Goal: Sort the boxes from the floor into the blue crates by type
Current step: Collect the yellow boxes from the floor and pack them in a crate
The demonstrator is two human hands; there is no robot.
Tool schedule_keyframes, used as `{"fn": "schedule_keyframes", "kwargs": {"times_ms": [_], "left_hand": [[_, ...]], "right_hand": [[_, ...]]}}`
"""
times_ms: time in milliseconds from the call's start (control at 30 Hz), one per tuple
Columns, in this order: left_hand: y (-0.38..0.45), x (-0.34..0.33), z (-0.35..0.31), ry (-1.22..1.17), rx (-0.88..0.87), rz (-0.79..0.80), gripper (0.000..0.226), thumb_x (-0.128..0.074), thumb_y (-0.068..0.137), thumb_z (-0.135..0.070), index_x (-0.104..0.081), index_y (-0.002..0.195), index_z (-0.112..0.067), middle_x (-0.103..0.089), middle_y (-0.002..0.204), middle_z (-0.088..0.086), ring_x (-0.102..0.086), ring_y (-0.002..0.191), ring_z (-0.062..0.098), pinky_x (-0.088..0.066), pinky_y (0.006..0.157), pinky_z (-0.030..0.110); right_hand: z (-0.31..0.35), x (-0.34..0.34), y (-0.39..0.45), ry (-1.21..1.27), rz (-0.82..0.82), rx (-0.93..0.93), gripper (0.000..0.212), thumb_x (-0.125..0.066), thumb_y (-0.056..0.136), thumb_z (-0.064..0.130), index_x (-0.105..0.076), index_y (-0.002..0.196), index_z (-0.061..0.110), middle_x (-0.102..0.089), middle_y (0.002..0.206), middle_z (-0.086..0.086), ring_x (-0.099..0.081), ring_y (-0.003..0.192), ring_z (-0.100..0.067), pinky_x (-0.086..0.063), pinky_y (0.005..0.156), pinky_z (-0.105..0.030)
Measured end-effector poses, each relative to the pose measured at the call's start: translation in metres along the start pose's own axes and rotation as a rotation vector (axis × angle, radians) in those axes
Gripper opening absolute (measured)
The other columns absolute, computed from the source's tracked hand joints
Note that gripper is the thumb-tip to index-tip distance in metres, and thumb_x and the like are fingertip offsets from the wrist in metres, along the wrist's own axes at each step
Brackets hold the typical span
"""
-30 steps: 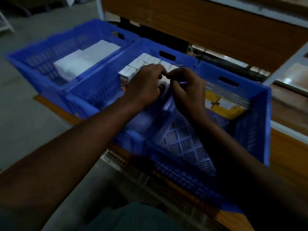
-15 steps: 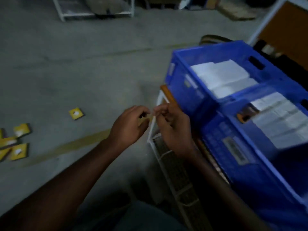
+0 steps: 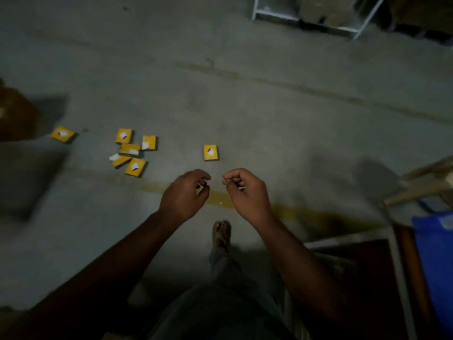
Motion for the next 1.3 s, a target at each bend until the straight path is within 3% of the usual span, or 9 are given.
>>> {"fn": "schedule_keyframes", "kwargs": {"times_ms": [133, 267, 467, 667, 933, 1067, 1233, 1300], "left_hand": [[0.08, 0.006, 0.05, 0.045, 0.1, -0.06, 0.019, -0.065, 0.087, -0.026, -0.065, 0.106, -0.03, -0.067, 0.096, -0.01, -0.065, 0.086, 0.01, -0.056, 0.074, 0.032], [0.151, 0.004, 0.092, 0.079, 0.241, -0.003, 0.021, -0.065, 0.088, -0.029, -0.063, 0.108, -0.031, -0.066, 0.098, -0.011, -0.065, 0.087, 0.012, -0.054, 0.071, 0.03], [0.243, 0.014, 0.169, 0.106, 0.376, 0.084, 0.025, -0.061, 0.092, -0.035, -0.06, 0.116, -0.029, -0.065, 0.103, -0.007, -0.064, 0.091, 0.016, -0.053, 0.071, 0.032], [0.348, 0.018, 0.276, 0.055, 0.469, 0.202, 0.029, -0.061, 0.091, -0.031, -0.061, 0.119, -0.025, -0.066, 0.108, -0.002, -0.064, 0.099, 0.02, -0.054, 0.078, 0.035], [0.5, -0.009, 0.407, 0.084, 0.479, 0.352, 0.027, -0.062, 0.092, -0.03, -0.061, 0.118, -0.024, -0.067, 0.107, -0.001, -0.065, 0.097, 0.022, -0.053, 0.078, 0.035], [0.567, -0.069, 0.464, 0.042, 0.462, 0.364, 0.027, -0.062, 0.091, -0.031, -0.062, 0.117, -0.024, -0.067, 0.104, -0.003, -0.065, 0.093, 0.019, -0.054, 0.075, 0.034], [0.603, -0.199, 0.565, 0.003, 0.508, 0.405, 0.027, -0.065, 0.089, -0.031, -0.062, 0.116, -0.028, -0.065, 0.106, -0.005, -0.065, 0.098, 0.02, -0.056, 0.08, 0.039], [0.598, -0.252, 0.601, 0.017, 0.532, 0.425, 0.029, -0.066, 0.09, -0.036, -0.061, 0.118, -0.031, -0.064, 0.111, -0.007, -0.063, 0.102, 0.017, -0.055, 0.082, 0.038]], "right_hand": [[-0.024, -0.041, 0.104, -0.04, 0.088, -0.064, 0.011, -0.069, 0.091, 0.012, -0.075, 0.093, 0.022, -0.074, 0.09, 0.013, -0.068, 0.086, -0.001, -0.048, 0.074, -0.007], [-0.037, -0.081, 0.196, -0.06, 0.156, -0.14, 0.014, -0.07, 0.09, 0.015, -0.074, 0.091, 0.028, -0.075, 0.092, 0.011, -0.07, 0.089, -0.004, -0.053, 0.079, -0.019], [-0.046, -0.149, 0.318, -0.181, 0.233, -0.215, 0.008, -0.07, 0.092, 0.019, -0.074, 0.097, 0.024, -0.074, 0.098, 0.007, -0.065, 0.087, -0.005, -0.046, 0.073, -0.018], [-0.087, -0.241, 0.419, -0.267, 0.233, -0.348, 0.009, -0.068, 0.093, 0.021, -0.075, 0.099, 0.019, -0.076, 0.102, 0.002, -0.069, 0.096, -0.016, -0.043, 0.076, -0.017], [-0.14, -0.366, 0.553, -0.234, 0.17, -0.626, 0.021, -0.065, 0.097, 0.025, -0.074, 0.112, 0.013, -0.074, 0.112, 0.0, -0.067, 0.103, -0.016, -0.042, 0.082, -0.018], [-0.22, -0.403, 0.611, -0.193, 0.072, -0.826, 0.024, -0.064, 0.093, 0.035, -0.073, 0.111, 0.023, -0.074, 0.11, 0.005, -0.067, 0.102, -0.016, -0.053, 0.092, -0.031], [-0.385, -0.437, 0.664, -0.233, -0.052, -0.937, 0.014, -0.072, 0.089, 0.033, -0.069, 0.097, 0.022, -0.072, 0.1, 0.003, -0.067, 0.094, -0.015, -0.041, 0.077, -0.021], [-0.464, -0.448, 0.669, -0.25, -0.116, -1.022, 0.03, -0.078, 0.086, 0.037, -0.066, 0.104, 0.017, -0.07, 0.108, -0.004, -0.066, 0.103, -0.021, -0.038, 0.078, -0.02]]}}
Point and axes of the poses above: each hand's wrist, its own y-axis towards the middle knuckle, its own x-axis out of the back of the hand, z = x × y, the point moved 5 cm from there along y, towards the middle knuckle
